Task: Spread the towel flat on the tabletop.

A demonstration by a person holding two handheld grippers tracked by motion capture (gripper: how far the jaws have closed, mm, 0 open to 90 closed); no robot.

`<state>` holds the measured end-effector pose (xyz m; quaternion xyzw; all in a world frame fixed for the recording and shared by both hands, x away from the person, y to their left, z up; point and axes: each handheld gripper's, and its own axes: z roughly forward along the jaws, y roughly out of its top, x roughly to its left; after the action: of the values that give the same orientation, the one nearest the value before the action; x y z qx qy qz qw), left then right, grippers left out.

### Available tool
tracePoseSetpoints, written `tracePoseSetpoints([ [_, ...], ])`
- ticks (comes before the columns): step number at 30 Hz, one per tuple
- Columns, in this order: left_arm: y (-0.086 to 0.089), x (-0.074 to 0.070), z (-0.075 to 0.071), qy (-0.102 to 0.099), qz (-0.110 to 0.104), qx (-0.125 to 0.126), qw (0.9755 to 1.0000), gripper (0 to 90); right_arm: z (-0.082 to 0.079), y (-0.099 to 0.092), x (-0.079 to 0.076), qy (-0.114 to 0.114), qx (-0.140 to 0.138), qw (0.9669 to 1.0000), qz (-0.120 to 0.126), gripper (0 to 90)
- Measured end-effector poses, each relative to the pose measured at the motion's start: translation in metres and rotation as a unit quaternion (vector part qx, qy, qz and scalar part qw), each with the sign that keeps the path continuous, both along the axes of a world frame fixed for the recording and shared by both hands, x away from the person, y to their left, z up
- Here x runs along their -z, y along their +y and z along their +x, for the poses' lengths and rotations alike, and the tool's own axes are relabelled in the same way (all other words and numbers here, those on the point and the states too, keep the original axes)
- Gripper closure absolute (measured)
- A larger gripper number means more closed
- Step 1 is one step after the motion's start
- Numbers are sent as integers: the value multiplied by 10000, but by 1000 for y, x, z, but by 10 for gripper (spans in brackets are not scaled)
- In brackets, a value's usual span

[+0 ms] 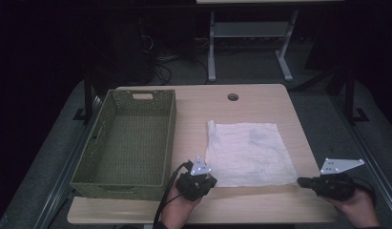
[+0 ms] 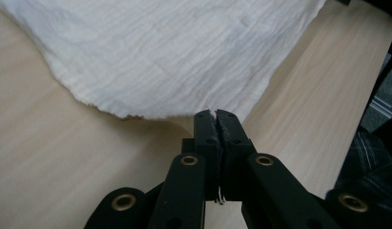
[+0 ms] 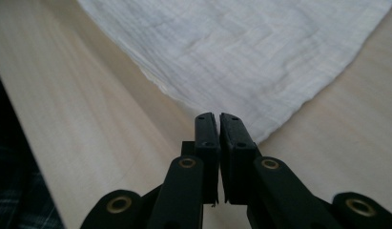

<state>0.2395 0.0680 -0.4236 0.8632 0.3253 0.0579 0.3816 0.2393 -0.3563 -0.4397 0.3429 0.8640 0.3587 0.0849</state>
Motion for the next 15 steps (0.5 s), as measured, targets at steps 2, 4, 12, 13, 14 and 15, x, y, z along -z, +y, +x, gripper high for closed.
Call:
tracePoseSetpoints([
  [2,1,9,-3,159,47,-7,9999,867,-7,3,6,147,-95,9998,-52,851],
  [4,0,13,-3,113,104,-90,9998,785,-8,4,7,187,-99,9998,-69,785],
  [12,-1,10,12,-75,155,-184,9997,631,3,5,4,60,-74,10000,27,658],
  [13,-1,10,12,-75,155,-184,9997,623,3,5,4,60,-74,10000,27,658],
  [14,-2,9,16,-103,162,-208,9996,615,5,6,3,34,-48,10000,34,646],
  [15,-1,8,18,-118,183,-206,9995,608,6,7,3,35,-31,10000,40,643],
])
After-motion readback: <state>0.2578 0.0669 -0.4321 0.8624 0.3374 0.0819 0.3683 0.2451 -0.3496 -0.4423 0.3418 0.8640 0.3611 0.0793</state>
